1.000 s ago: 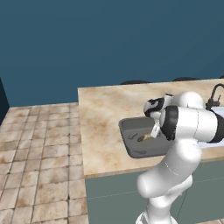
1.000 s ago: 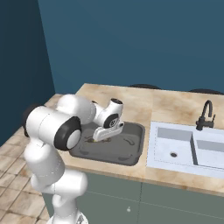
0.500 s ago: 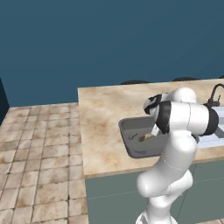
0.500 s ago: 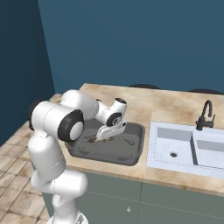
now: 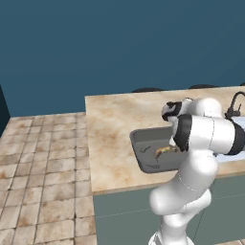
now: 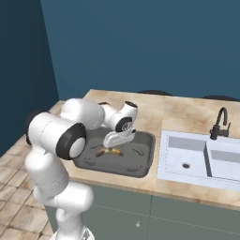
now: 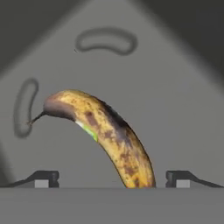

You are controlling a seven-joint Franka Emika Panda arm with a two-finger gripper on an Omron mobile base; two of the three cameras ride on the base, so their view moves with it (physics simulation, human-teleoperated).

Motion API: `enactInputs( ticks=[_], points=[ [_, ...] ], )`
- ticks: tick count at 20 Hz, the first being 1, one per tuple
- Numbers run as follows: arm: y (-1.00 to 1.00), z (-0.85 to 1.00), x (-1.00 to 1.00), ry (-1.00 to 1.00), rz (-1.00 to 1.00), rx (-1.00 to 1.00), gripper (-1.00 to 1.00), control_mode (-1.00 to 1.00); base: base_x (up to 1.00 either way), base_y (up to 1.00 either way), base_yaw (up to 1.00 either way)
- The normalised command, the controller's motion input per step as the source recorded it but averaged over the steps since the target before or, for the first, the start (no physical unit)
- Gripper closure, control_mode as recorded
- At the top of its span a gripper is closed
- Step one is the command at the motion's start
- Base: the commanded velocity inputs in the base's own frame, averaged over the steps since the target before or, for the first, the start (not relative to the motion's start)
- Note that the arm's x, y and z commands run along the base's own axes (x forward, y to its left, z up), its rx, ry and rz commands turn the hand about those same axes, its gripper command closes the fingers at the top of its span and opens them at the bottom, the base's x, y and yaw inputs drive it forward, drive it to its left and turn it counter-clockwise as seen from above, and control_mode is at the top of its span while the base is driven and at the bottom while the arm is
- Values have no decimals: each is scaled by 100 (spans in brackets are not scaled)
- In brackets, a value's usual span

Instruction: Pick up both bananas from the fridge and place them inside the tupperware on the counter.

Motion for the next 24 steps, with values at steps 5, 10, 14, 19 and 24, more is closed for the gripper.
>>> enactInputs(
  ticks=[5, 10, 14, 19, 24],
  points=[
    [0, 65, -51, 0, -7, 0, -100, -100, 0, 0, 0],
    [8, 70, -54, 0, -41, 0, -100, -100, 0, 0, 0],
    [24, 60, -63, 0, -88, 0, -100, -100, 0, 0, 0],
    [38, 58, -86, -3, -97, 0, -100, -100, 0, 0, 0],
    [55, 63, -83, -15, -86, -3, -100, -100, 0, 0, 0]
  ],
)
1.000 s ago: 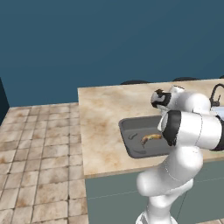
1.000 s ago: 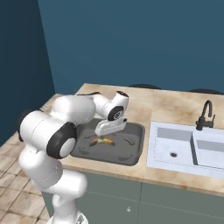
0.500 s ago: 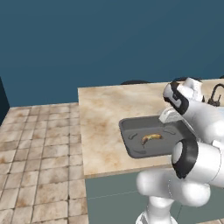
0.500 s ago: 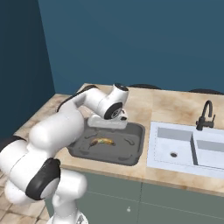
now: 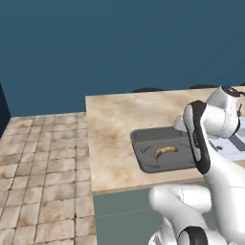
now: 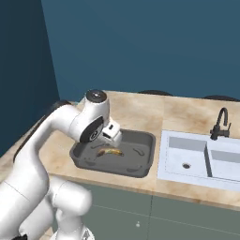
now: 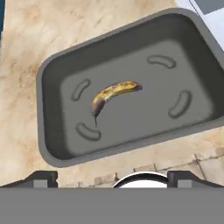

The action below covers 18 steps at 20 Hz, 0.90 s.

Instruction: Pick up both bananas from the fridge and place them inside the tupperware on the counter.

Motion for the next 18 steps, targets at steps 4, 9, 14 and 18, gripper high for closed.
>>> enactInputs(
  ticks=[4, 9, 14, 18],
  points=[
    [56, 62, -76, -26, -71, -11, -100, -100, 0, 0, 0],
    [49, 68, -63, -14, -26, -23, -100, -100, 0, 0, 0],
    [13, 75, -42, 4, 3, -23, -100, -100, 0, 0, 0],
    [0, 46, -45, 13, 9, -22, -100, -100, 0, 0, 0]
  ],
)
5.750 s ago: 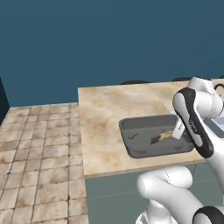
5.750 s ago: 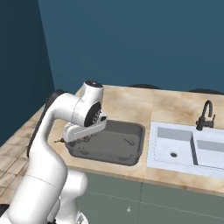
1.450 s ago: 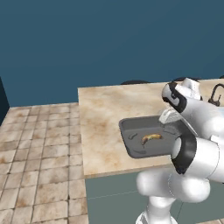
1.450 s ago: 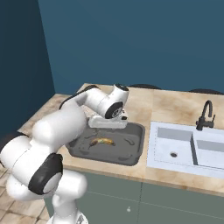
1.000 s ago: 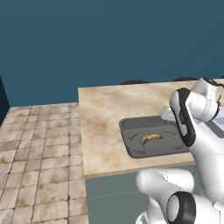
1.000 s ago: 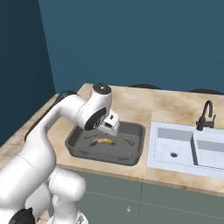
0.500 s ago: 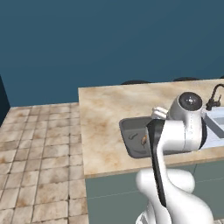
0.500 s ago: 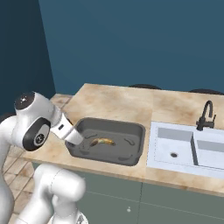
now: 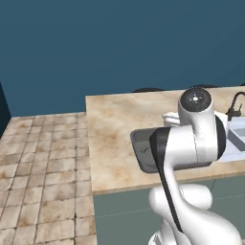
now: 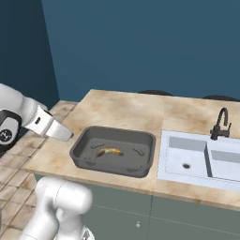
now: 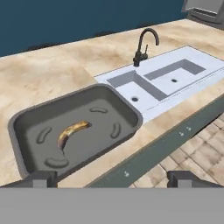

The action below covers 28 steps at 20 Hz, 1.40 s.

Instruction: Pick up both bananas from the fridge and place them inside the tupperware on the counter.

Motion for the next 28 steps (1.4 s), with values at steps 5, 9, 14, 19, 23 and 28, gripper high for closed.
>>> enactInputs(
  ticks=[5, 9, 14, 19, 23, 28],
  points=[
    [0, 3, -42, 4, 8, -12, -100, -100, 0, 0, 0],
    [0, -8, -15, 4, 4, 0, -100, 100, -2, 1, 0],
    [0, 0, 0, 0, 0, 0, -100, 100, -32, -21, -68],
    [0, 0, 0, 0, 0, 0, -100, 100, -13, -8, -100],
    [0, 0, 0, 0, 0, 0, -100, 100, -3, -4, -100],
    [0, 0, 0, 0, 0, 0, -100, 100, 4, -57, -100]
  ],
)
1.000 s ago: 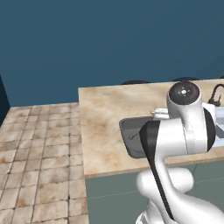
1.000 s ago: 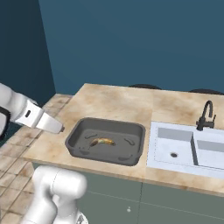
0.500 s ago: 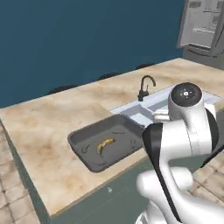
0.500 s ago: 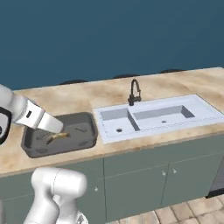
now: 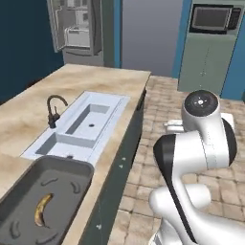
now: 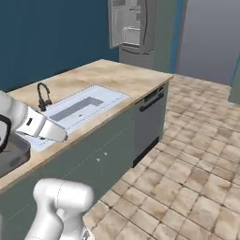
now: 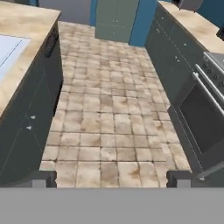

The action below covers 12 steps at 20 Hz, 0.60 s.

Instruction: Pick up both bananas from the fridge and place them inside the tupperware on the counter.

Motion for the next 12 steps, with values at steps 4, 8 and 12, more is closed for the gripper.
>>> enactInputs(
  ticks=[4, 8, 12],
  points=[
    [0, 0, 0, 0, 0, 0, -100, 100, 36, -99, -64],
    [0, 0, 0, 0, 0, 0, -100, 100, 58, -98, -24],
    [0, 0, 0, 0, 0, 0, -100, 100, 92, -73, -2]
  ],
)
